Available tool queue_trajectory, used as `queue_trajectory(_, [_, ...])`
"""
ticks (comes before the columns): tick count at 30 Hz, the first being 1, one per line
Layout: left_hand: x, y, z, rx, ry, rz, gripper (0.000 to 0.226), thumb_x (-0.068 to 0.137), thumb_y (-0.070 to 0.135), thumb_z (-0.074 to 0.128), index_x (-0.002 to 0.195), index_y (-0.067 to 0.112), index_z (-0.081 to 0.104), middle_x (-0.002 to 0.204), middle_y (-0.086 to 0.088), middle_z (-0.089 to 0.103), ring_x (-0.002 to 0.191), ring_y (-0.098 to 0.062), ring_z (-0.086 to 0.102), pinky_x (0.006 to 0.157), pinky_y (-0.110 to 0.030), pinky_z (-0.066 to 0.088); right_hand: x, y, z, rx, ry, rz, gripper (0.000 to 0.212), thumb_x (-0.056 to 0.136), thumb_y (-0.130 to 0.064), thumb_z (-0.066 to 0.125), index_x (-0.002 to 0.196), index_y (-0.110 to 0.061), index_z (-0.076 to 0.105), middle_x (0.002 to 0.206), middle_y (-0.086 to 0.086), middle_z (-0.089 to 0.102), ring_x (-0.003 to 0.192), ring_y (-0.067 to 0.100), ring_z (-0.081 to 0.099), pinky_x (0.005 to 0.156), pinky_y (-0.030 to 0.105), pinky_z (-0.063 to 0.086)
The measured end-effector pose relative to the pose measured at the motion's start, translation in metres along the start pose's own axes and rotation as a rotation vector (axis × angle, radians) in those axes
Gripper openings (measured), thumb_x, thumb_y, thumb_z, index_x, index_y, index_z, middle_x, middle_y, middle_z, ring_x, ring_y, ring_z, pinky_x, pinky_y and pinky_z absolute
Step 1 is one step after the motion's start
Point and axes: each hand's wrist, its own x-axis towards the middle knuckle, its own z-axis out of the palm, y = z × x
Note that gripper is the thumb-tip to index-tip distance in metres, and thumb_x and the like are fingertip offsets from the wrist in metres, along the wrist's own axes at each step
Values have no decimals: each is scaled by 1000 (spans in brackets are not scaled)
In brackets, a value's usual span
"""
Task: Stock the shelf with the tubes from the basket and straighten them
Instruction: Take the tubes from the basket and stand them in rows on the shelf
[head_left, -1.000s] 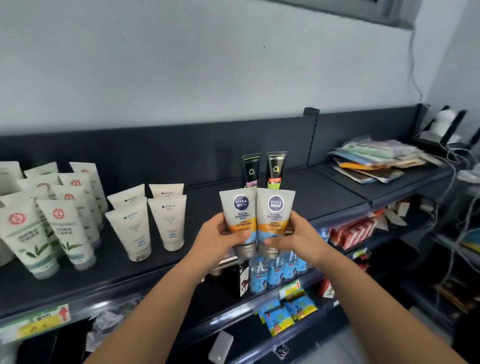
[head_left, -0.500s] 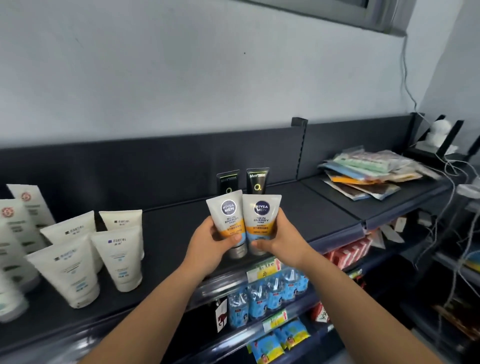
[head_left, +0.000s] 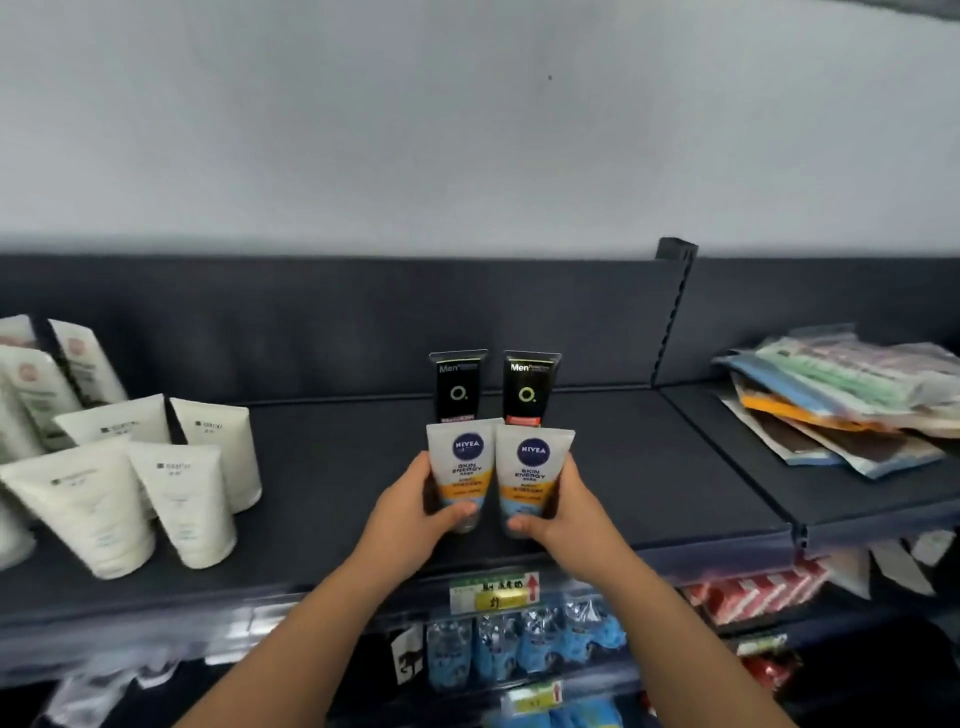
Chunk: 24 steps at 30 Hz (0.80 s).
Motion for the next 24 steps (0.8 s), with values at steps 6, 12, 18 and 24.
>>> queue_trajectory(6, [-2,-2,0,47,53,-55,45,83,23,75,108,49,48,102,31,66,96,12,60,79,-14,48,4,6,-3,11,25,0,59,81,-12,76,117,-37,37,106,-23,60,94,-10,55,71,12,44])
queue_trajectory(12, [0,-4,-2,73,87,-89,43,81,23,77,111,41,52,103,22,68,95,10,61,77,-13,48,6,8,-6,-45,-24,0,62,80,-15,76,118,-40,34,110,-20,59,101,2,58,85,26,47])
queue_trajectory(18, [-1,-7,-2,71,68,-137,41,81,26,77,116,34,56,107,15,70,97,1,65,87,-25,54,5,11,-12,-144,-85,27,55,81,-11,74,116,-33,37,114,-12,57,107,9,56,85,24,45])
queue_trajectory(24, [1,-6,-7,95,64,-183,38,79,31,78,113,30,59,106,13,70,97,-1,65,93,-34,53,-3,0,-24,-236,-129,27,62,86,-16,69,137,-22,34,136,-3,50,118,11,49,93,22,39])
